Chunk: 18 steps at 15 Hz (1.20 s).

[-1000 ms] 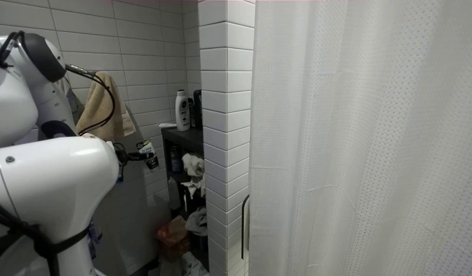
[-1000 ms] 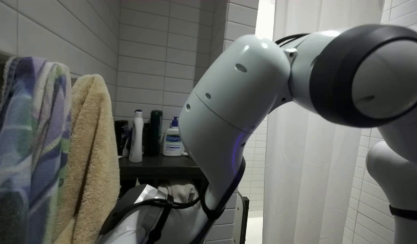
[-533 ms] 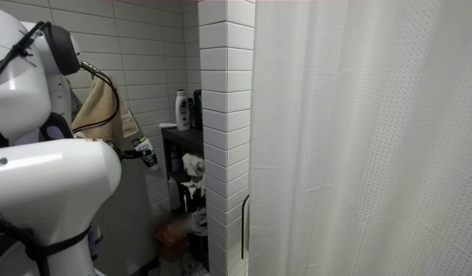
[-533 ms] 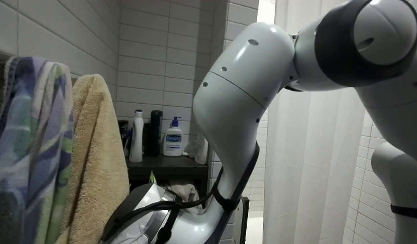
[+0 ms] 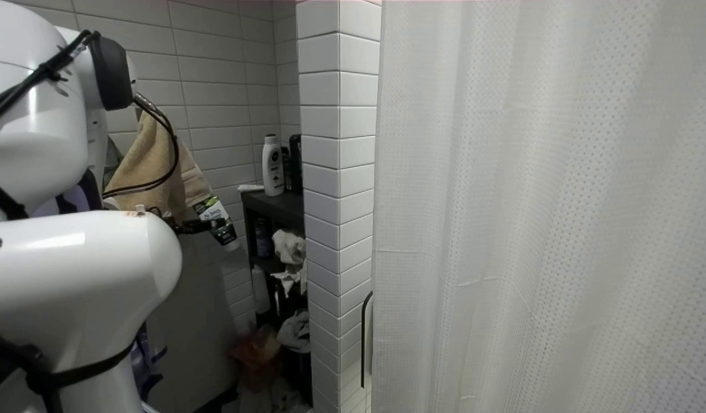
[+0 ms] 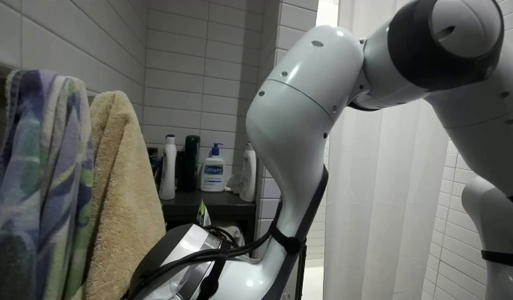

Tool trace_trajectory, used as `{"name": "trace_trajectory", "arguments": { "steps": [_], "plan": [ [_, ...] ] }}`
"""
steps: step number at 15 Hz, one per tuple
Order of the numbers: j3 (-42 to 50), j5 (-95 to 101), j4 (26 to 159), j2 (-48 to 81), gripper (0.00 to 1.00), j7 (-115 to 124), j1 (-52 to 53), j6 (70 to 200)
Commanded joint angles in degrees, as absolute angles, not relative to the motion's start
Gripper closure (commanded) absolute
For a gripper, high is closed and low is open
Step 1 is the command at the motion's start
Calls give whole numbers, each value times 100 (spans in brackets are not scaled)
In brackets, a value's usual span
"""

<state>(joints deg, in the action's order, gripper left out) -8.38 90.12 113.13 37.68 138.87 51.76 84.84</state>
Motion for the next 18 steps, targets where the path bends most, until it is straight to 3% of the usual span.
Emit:
{"name": "trace_trajectory", "arguments": {
  "steps": [1,18],
  "plan": [
    [-1278,8857,11626,3500,97,13905,4811,8122],
    [-1565,8886,11496,3219,97,14312,4444,6777]
  ]
}}
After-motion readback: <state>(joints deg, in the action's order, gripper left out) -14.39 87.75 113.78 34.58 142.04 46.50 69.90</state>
